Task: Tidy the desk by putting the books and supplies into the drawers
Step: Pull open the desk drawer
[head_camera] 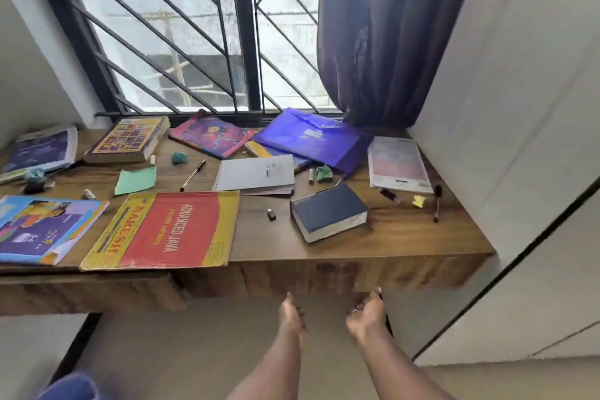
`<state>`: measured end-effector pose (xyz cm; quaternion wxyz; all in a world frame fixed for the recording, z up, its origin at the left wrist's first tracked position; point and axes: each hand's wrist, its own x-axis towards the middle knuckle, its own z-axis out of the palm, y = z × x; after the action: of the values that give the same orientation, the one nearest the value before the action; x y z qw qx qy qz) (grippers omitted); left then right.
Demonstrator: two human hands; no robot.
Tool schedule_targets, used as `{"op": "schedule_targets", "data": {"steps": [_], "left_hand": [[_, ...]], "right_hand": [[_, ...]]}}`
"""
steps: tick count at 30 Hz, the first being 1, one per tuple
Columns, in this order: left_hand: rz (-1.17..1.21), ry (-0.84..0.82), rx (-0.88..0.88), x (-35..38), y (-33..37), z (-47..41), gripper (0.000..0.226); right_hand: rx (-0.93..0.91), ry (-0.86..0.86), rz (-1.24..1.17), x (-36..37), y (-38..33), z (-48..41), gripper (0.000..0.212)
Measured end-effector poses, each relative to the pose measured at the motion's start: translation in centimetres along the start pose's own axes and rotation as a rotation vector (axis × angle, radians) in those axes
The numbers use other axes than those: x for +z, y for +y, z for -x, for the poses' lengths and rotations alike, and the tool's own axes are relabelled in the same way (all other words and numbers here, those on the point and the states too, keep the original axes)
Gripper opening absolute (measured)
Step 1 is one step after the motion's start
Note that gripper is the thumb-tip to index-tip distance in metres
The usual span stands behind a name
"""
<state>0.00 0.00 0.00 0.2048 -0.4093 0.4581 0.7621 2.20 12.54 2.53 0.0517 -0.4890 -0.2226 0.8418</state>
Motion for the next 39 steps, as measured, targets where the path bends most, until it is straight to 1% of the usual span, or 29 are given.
{"op": "schedule_targets", "data": {"steps": [1,3,5,7,10,13,16,19,23,25,26,28,29,30,31,32,33,34,35,36,37,38,39], "left_hand": [[0.039,0.002,-0.01,1.2,-0.3,-0.6,0.044],[0.11,0.04,-0.081,2.6,-0.6,-2.1,0.049],[0.235,0.062,-0.125,3.8,-0.9,-3.6,0.045],[0.362,0.083,-0.138,4.8,-1.0,-5.0,0.035],[0.454,0.036,-0.091,5.8,-0.5,-7.0,0.03],[0.618,0.039,-0.059,5.4,-0.7,-8.0,0.041],[0.631,0.006,-0.072,5.0,-1.3,-7.7,0.052],[0.649,0.008,-0.044,4.7,-1.6,-7.8,0.06],[0.704,0.014,-0.046,3.6,-2.7,-6.9,0.065],[0.688,0.035,-0.045,2.4,-3.7,-5.7,0.068],[0.679,0.045,-0.051,1.7,-4.3,-4.9,0.07],[0.664,0.062,-0.057,0.7,-5.2,-3.1,0.073],[0.644,0.086,-0.033,0.2,-5.4,-1.7,0.074],[0.628,0.146,0.015,-0.2,-5.4,-0.2,0.075],[0.591,0.279,0.079,-0.5,-5.1,1.6,0.075],[0.518,0.46,0.158,-0.9,-4.5,3.1,0.072],[0.395,0.604,0.27,-1.2,-3.6,5.1,0.072],[0.218,0.715,0.432,-1.5,-3.0,6.8,0.072],[0.002,0.776,0.639,-2.0,-2.5,7.6,0.074],[-0.248,0.789,0.843,-2.6,-2.3,8.1,0.075],[-0.522,0.751,1.0,-3.0,-2.3,8.2,0.075],[-0.799,0.664,1.086,-3.3,-2.2,8.8,0.07],[-1.046,0.548,1.099,-3.5,-2.3,9.3,0.06]], "right_hand": [[0.014,-0.014,-0.021,-0.1,-0.5,-1.1,0.04],[0.026,0.032,-0.053,-0.3,-1.3,-3.8,0.041],[0.059,0.048,-0.054,-0.5,-2.1,-6.1,0.046],[0.083,0.072,-0.074,-0.1,-2.6,-7.7,0.047],[0.067,0.052,-0.126,0.9,-2.7,-10.6,0.042],[0.033,0.024,-0.26,1.2,-2.4,-11.5,0.041],[0.032,0.027,-0.237,0.7,-2.2,-12.2,0.037],[0.001,0.034,-0.197,0.4,-1.9,-12.3,0.04],[-0.009,-0.006,-0.236,-1.0,-1.1,-11.1,0.043],[-0.017,0.016,-0.254,-2.6,-0.6,-10.1,0.042],[-0.027,0.036,-0.245,-3.3,-0.3,-9.5,0.045],[-0.037,0.072,-0.251,-4.9,0.5,-8.0,0.056],[-0.06,0.074,-0.272,-5.6,0.9,-7.0,0.061],[-0.092,0.077,-0.289,-6.1,1.3,-5.8,0.062],[-0.127,0.111,-0.273,-6.3,1.4,-4.1,0.057],[-0.164,0.186,-0.216,-6.3,1.4,-2.5,0.051],[-0.209,0.303,-0.164,-6.5,1.3,-0.7,0.048],[-0.249,0.439,-0.091,-6.7,1.1,1.2,0.051],[-0.308,0.528,-0.008,-6.7,1.0,2.8,0.055],[-0.382,0.546,0.076,-6.7,0.9,4.1,0.059],[-0.477,0.545,0.179,-6.7,1.0,5.1,0.062],[-0.596,0.542,0.301,-6.8,1.3,5.9,0.066],[-0.753,0.516,0.452,-7.0,1.5,6.3,0.07]]}}
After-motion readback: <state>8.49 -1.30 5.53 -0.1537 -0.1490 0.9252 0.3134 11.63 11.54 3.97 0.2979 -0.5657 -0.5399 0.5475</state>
